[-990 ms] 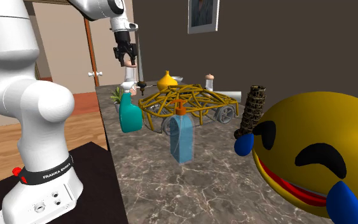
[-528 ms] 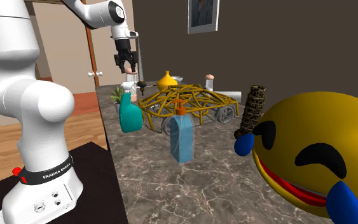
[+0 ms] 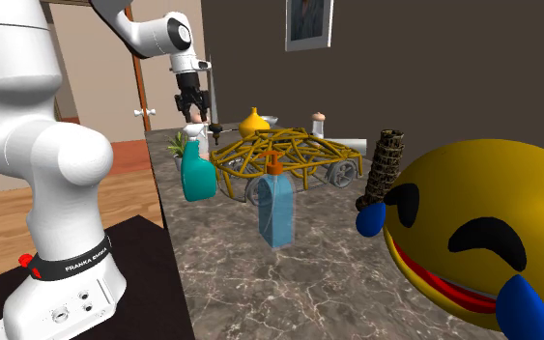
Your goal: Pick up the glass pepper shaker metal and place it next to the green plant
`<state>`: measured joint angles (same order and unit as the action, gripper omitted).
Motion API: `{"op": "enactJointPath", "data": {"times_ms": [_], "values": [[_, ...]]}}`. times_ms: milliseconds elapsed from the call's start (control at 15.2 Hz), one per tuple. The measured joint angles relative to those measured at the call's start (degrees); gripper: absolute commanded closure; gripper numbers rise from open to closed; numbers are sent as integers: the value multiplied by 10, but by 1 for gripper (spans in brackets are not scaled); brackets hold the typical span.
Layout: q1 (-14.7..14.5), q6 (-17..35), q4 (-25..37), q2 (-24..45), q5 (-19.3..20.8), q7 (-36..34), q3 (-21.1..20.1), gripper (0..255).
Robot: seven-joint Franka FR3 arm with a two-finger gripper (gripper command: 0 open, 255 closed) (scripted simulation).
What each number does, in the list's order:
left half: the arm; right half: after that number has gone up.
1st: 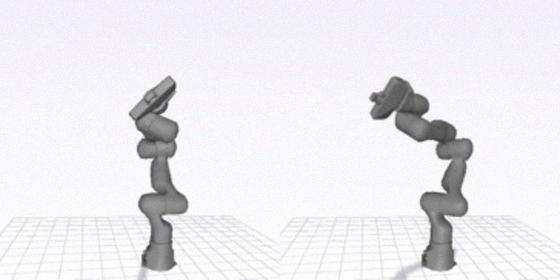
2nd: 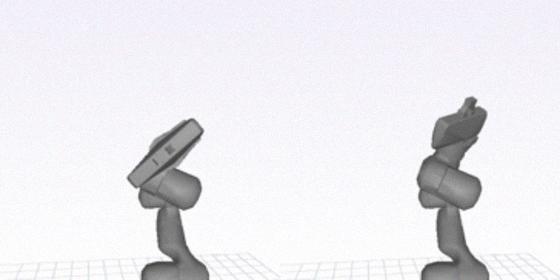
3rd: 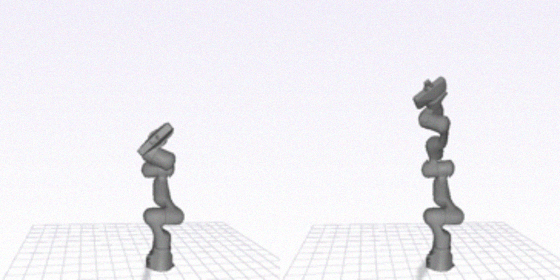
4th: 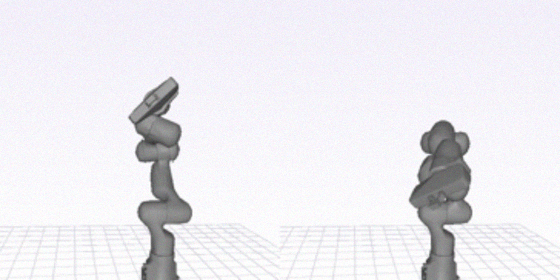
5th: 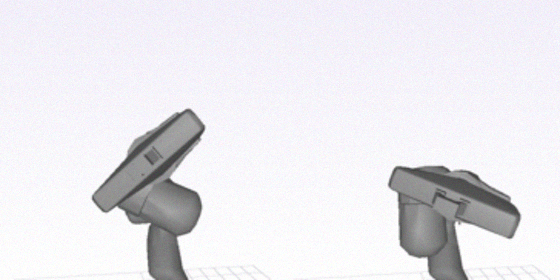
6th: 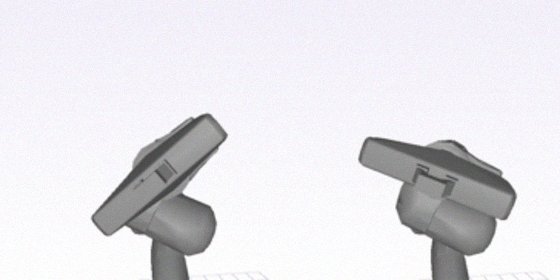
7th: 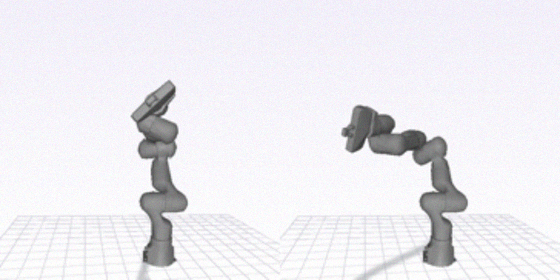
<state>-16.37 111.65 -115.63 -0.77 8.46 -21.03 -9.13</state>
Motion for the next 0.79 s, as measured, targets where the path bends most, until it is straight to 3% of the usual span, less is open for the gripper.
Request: {"op": "enactJointPath", "data": {"times_ms": [792], "values": [[1, 63, -41, 23, 9, -12, 1, 255]]}}
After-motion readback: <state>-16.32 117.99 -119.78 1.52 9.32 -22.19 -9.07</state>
